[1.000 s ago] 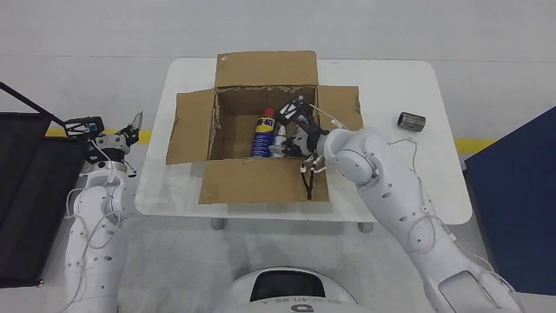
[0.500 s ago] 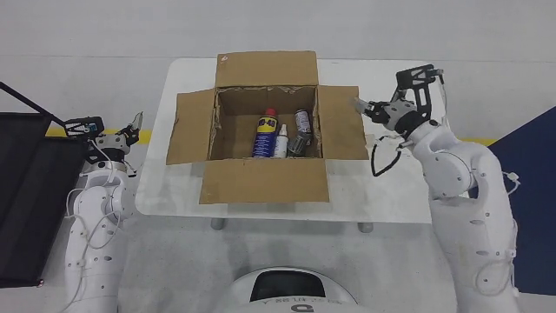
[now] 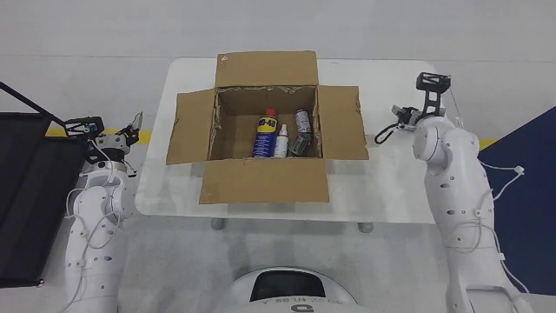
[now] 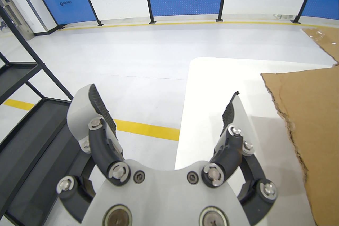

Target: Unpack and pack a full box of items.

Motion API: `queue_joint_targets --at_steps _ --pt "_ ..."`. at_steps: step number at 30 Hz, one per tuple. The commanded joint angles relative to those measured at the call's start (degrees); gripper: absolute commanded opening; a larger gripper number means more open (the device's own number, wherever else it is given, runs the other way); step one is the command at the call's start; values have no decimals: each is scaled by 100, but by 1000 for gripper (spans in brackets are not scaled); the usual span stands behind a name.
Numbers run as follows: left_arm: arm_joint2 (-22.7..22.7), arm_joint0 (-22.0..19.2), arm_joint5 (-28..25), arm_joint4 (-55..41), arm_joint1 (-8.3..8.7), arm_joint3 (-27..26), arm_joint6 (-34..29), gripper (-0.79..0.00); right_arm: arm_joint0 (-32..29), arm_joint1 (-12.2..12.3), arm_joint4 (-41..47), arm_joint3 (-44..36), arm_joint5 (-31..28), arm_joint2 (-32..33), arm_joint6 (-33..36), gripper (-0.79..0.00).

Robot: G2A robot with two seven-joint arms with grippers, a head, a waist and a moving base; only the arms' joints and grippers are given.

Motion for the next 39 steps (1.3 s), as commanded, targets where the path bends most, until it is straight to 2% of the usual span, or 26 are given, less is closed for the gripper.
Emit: queue_joint_targets --at_steps 1,7,11,18,23,25,26,27,29,30,39 --pt "0 0 0 0 0 0 0 0 189 -20 76 327 87 -36 54 0" --pt "0 0 0 0 0 0 0 0 637 -66 -57 1240 224 -220 80 0" --pt "0 0 0 0 0 0 0 0 1049 -139 -263 1972 489 -495 -2 -37" --pt "0 0 0 0 0 0 0 0 1594 -217 -12 2909 271 -602 -210 -37" --pt "0 0 0 0 0 0 0 0 1882 -263 75 3476 166 -679 -336 -163" --pt "0 0 0 0 0 0 0 0 1973 -285 39 3662 106 -757 -362 -292" --pt "0 0 0 0 0 0 0 0 2020 -295 18 3767 108 -786 -372 -422" --pt "0 0 0 0 0 0 0 0 2077 -305 -3 3873 138 -810 -389 -493" --pt "0 0 0 0 0 0 0 0 2170 -326 61 4035 85 -832 -439 -711" --pt "0 0 0 0 0 0 0 0 2205 -332 72 4099 78 -836 -472 -785" --pt "0 0 0 0 0 0 0 0 2171 -331 185 4060 -18 -750 -900 -785"
